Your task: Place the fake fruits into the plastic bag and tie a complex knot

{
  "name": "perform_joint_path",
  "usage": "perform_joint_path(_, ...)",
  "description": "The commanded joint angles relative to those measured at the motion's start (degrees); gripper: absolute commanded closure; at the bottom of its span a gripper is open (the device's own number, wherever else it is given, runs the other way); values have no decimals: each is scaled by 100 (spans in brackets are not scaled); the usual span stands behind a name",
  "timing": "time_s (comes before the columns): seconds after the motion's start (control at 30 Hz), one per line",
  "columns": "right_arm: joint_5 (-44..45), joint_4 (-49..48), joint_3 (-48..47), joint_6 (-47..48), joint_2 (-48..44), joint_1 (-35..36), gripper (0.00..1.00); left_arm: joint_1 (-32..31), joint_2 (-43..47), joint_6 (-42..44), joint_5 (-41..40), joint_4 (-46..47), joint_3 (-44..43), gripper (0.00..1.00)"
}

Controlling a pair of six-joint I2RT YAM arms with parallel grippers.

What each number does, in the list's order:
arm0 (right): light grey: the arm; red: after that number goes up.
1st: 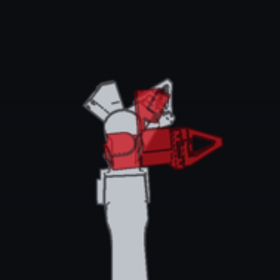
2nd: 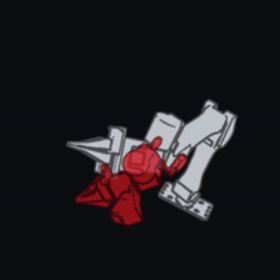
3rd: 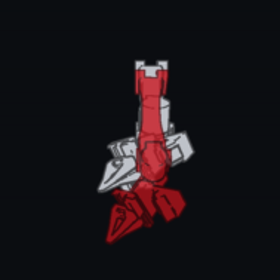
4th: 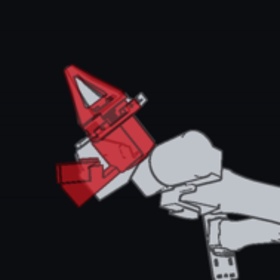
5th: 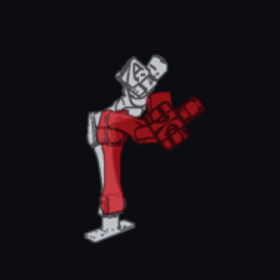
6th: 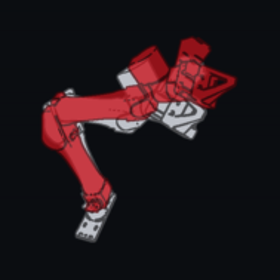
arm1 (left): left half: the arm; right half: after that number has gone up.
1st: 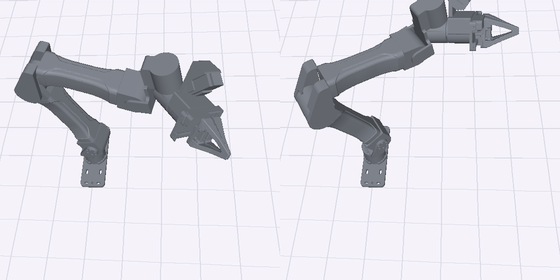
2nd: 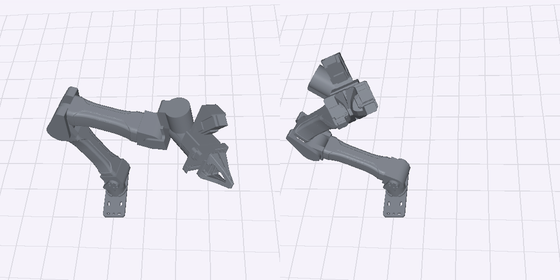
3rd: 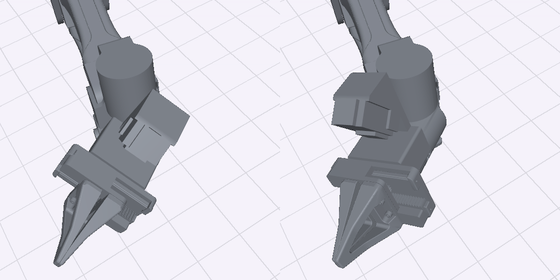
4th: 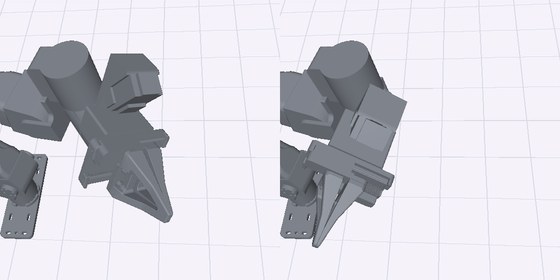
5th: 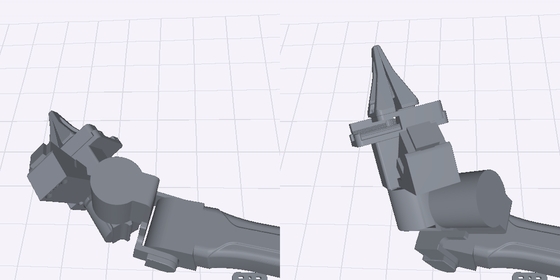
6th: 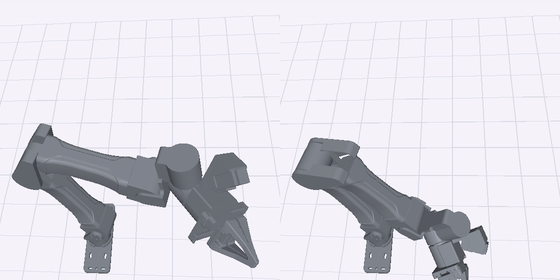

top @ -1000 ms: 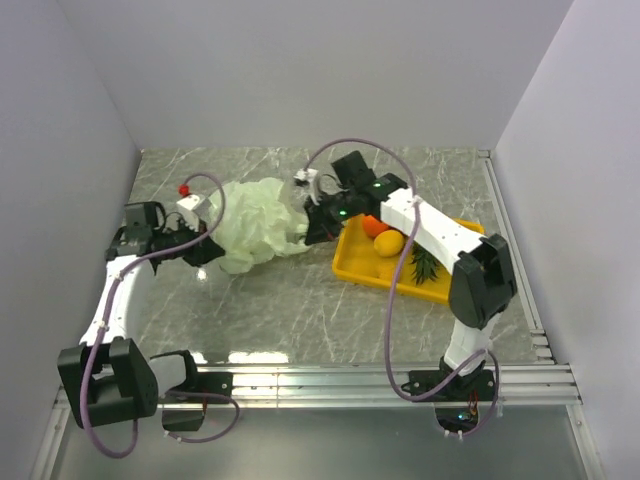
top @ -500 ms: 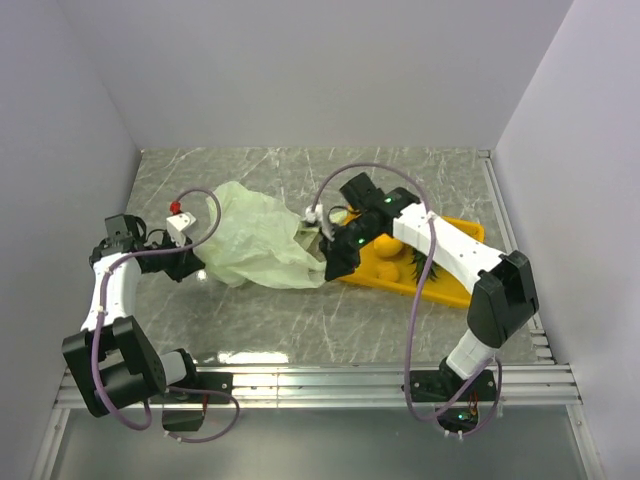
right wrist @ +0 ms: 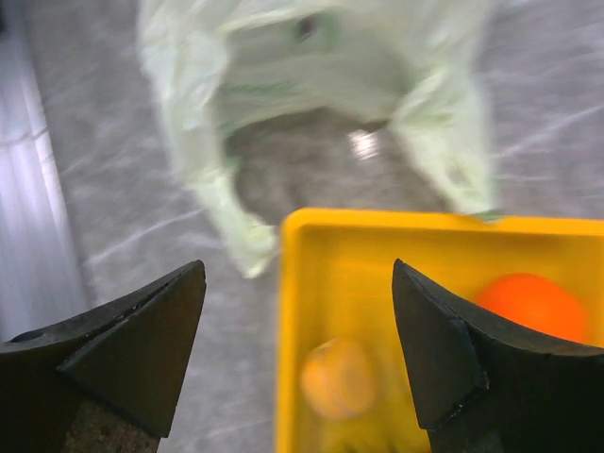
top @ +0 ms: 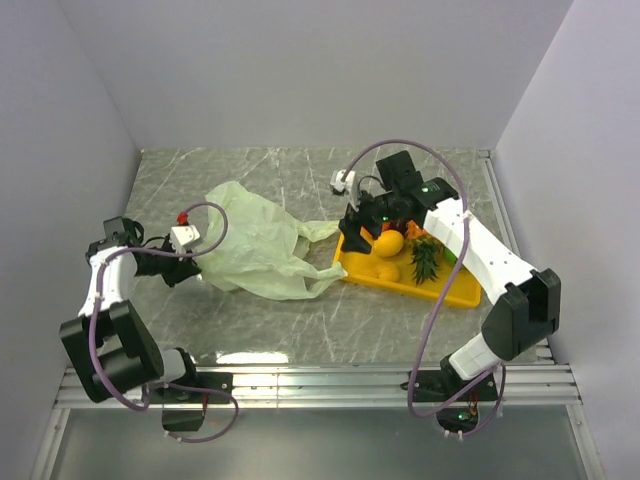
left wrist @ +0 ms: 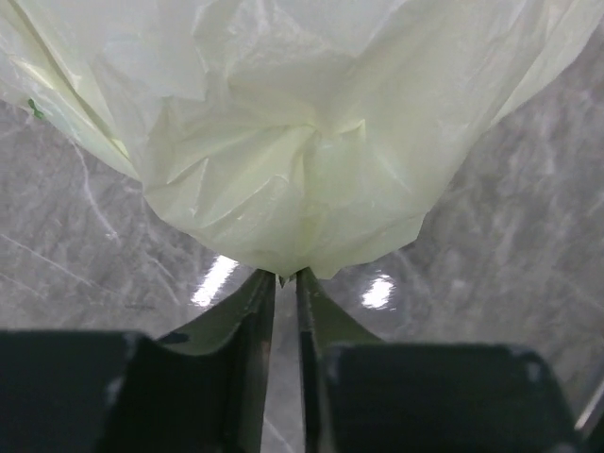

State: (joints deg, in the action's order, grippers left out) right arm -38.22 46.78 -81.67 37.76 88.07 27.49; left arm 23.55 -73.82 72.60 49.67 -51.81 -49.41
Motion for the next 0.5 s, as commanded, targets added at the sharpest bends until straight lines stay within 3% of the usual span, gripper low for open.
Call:
perform_joint_path(0.0,612,-1521,107,-391,-186,81,13,53,-237,869,227,197,-306,78)
perform_joint_path(0.03,753,-1671,90,-444,-72,238,12,53,-281,870,236,276,-332,75)
perform_joint_path(0.1,1304,-1822,-76,-419,437,493,12,53,-352,992,350,364,-376,58)
perform_joint_path(0.2,1895,-2549,71,-392,912,775,11,62,-475,1011,447,400,-534,44)
perform_joint_path(0.33,2616,-3421,-120,-366,1466,873,7,105,-449,1072,701,-291,-956,32)
perform_joint_path(0.47,2513,-3826,-314,-77,2054,873,6,123,-81,1074,894,-856,-1194,22)
